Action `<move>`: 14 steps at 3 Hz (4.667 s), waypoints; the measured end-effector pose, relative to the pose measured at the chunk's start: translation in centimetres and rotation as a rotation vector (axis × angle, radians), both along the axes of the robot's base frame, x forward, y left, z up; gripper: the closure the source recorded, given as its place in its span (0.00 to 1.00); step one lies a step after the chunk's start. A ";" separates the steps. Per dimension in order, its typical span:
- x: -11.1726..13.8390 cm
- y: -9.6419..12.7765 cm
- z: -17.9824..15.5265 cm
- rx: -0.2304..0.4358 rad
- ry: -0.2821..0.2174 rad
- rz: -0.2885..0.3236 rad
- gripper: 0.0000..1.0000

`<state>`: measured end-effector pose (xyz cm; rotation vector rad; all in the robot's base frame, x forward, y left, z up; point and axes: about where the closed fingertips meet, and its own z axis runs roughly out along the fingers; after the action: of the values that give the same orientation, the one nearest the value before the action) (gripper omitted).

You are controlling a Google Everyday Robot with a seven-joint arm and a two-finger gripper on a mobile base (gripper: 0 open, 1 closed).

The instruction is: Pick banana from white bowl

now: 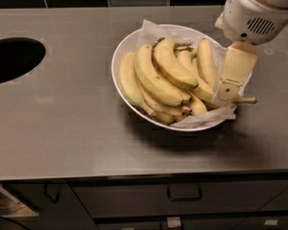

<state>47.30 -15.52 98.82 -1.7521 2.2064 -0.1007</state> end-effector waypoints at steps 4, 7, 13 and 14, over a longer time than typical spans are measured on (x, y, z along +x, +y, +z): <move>0.2 5.0 -0.5 0.033 0.011 -0.014 0.40; 0.0 5.7 -0.8 -0.005 -0.011 -0.086 0.46; 1.7 5.8 -2.5 0.004 -0.008 -0.088 0.51; 1.7 5.8 -2.3 0.004 -0.008 -0.088 0.70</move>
Offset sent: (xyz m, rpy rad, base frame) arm -0.0015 0.0376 0.0033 0.0202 -0.0127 -0.0595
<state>48.98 -9.76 96.48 -1.6496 2.2761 -0.1231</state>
